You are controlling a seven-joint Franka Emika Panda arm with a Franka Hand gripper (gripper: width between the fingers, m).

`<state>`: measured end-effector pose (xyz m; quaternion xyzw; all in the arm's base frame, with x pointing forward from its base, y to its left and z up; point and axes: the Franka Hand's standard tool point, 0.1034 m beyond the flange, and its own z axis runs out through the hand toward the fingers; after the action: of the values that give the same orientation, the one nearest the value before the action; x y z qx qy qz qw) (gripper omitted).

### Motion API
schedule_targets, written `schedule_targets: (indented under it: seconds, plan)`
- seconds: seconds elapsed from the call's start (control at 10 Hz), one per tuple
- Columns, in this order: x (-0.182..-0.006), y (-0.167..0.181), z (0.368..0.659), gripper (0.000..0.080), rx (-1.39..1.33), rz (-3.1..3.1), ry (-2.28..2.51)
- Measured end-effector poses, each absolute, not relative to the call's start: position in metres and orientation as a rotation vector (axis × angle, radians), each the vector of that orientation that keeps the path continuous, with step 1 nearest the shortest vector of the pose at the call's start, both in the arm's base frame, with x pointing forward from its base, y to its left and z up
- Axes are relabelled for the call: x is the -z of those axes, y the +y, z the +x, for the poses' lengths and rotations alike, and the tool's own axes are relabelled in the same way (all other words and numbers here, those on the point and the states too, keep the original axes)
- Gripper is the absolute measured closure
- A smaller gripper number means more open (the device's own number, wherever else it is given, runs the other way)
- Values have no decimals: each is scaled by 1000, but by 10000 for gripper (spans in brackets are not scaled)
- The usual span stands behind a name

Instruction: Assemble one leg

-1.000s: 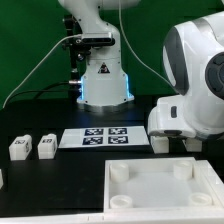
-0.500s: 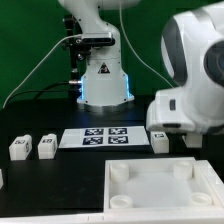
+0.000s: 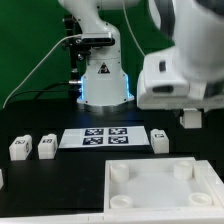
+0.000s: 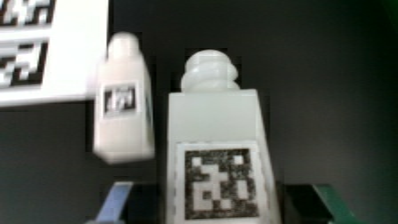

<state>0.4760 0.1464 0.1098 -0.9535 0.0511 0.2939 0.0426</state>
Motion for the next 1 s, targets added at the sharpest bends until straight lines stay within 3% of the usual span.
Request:
schedule_targets:
  seconds: [0.1, 0.3, 0.7, 0.8, 1.0]
  plan:
    - [-121, 142, 501, 508, -697, -2975, 138]
    - [-134, 138, 515, 508, -415, -3031, 115]
    - [-132, 144, 527, 508, 147, -3022, 90]
    - [-133, 133, 543, 508, 259, -3015, 69]
    - [-164, 116, 595, 508, 496, -2983, 58]
